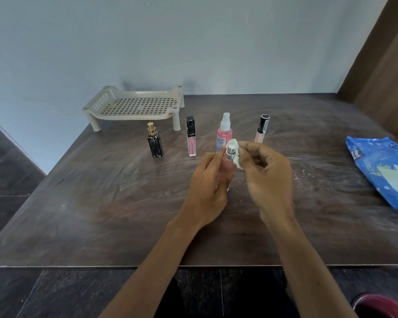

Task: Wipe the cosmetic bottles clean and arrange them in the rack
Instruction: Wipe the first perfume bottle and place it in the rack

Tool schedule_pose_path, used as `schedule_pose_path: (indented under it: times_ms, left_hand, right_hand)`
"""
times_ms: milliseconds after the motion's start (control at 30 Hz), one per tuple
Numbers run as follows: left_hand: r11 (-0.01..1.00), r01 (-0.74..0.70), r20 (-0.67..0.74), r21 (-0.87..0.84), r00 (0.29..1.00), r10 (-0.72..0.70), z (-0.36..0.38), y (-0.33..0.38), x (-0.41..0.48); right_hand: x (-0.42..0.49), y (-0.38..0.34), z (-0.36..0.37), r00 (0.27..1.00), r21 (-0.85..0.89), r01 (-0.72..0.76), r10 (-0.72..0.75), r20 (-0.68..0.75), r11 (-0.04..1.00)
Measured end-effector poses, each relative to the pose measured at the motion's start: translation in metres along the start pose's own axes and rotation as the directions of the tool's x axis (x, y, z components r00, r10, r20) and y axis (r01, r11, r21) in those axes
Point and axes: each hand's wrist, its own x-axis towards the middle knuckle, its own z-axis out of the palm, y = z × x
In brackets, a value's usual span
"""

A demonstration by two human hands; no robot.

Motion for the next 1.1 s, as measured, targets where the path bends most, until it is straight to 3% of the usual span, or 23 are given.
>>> schedule_pose_path:
  times_ms: [167,500,767,1100]
  left_hand:
    - [0.993,0.047,0.082,-0.111,0.996,-0.038,0.0,0.005,0.001]
    - [0.996,0.084,-0.209,-0.039,0.974,-0.091,-0.003,0.002,0.005]
    - [0.999,-0.006,-0.116,-0.032,0.993,0.002,0.004,-0.001,0.005]
    - [0.999,0.006,-0.036,-0.045,0.999,-0.007,0.005,-0.007,0.005]
  right_hand:
    - [-0.005,-0.005,0.002,0.998,-0.043,0.063,-0.063,0.003,0.997]
    - [-0.02,-0.006,0.004,0.989,-0.121,0.135,-0.141,-0.043,0.983]
    - [0.006,-0.009,0.003,0.975,-0.322,0.216,-0.219,0.026,0.922]
    - [-0.018,-0.009,-0.001,0.984,-0.269,0.169,-0.18,-0.016,0.948]
